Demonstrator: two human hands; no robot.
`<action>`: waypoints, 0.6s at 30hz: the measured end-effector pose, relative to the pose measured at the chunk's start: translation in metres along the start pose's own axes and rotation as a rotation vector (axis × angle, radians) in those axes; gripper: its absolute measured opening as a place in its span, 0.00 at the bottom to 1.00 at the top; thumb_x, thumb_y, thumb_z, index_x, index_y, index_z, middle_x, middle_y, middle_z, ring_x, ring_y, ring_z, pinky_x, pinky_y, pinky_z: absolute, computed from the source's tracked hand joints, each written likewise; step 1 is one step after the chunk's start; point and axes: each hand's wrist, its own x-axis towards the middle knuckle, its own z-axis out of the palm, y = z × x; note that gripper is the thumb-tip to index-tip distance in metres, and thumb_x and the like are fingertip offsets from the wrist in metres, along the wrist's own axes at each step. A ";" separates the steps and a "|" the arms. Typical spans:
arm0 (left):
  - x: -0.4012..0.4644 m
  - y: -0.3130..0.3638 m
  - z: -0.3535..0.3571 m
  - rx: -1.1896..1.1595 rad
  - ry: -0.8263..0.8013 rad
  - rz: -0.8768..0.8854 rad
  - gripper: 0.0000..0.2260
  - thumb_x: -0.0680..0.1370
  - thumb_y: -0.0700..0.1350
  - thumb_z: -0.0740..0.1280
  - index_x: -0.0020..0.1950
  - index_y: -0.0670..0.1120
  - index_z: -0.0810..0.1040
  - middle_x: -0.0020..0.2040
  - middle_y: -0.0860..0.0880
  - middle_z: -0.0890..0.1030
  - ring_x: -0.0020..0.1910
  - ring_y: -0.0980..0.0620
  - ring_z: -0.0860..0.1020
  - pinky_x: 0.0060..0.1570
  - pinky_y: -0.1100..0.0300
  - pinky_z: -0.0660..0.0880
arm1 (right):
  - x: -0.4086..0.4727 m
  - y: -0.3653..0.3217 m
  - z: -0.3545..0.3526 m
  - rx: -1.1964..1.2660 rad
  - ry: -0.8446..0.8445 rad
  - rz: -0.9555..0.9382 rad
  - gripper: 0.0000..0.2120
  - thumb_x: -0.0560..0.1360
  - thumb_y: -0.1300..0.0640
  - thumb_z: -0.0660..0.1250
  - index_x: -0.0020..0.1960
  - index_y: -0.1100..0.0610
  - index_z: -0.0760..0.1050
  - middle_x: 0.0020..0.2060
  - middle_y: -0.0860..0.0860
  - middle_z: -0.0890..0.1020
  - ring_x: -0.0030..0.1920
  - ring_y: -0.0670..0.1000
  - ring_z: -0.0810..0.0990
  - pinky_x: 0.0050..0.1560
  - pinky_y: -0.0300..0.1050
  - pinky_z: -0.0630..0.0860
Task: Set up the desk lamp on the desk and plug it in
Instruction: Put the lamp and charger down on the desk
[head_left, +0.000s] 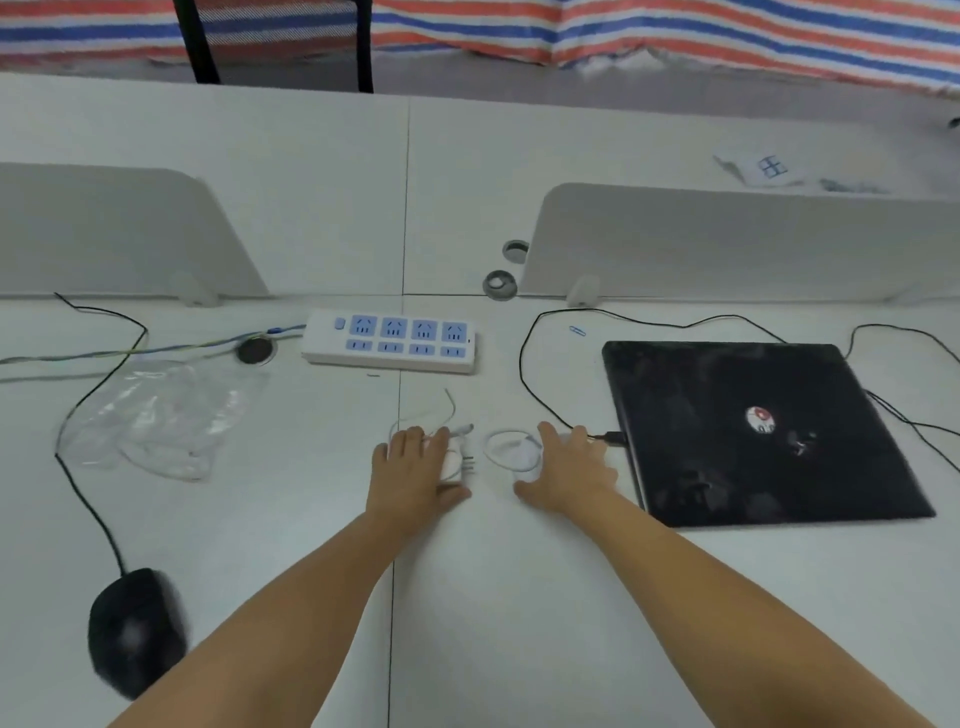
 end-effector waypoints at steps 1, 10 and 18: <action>-0.002 0.000 0.001 -0.009 -0.017 -0.011 0.37 0.54 0.66 0.75 0.55 0.46 0.76 0.44 0.41 0.82 0.44 0.40 0.80 0.40 0.50 0.77 | 0.000 -0.001 0.000 -0.008 0.000 0.003 0.38 0.67 0.37 0.68 0.71 0.44 0.53 0.66 0.55 0.61 0.67 0.61 0.61 0.57 0.59 0.72; -0.002 -0.007 -0.036 -0.242 -0.295 -0.020 0.33 0.72 0.59 0.65 0.73 0.52 0.58 0.72 0.43 0.63 0.72 0.40 0.61 0.65 0.47 0.67 | 0.000 0.002 -0.023 -0.077 -0.196 -0.086 0.55 0.66 0.34 0.69 0.76 0.45 0.33 0.78 0.56 0.40 0.76 0.64 0.41 0.71 0.71 0.52; -0.066 -0.064 -0.037 -0.590 0.110 0.027 0.10 0.76 0.38 0.63 0.54 0.47 0.80 0.52 0.50 0.79 0.53 0.51 0.77 0.48 0.61 0.75 | -0.058 -0.048 -0.058 -0.017 -0.009 -0.581 0.33 0.75 0.47 0.66 0.76 0.51 0.57 0.76 0.54 0.58 0.77 0.54 0.51 0.75 0.56 0.48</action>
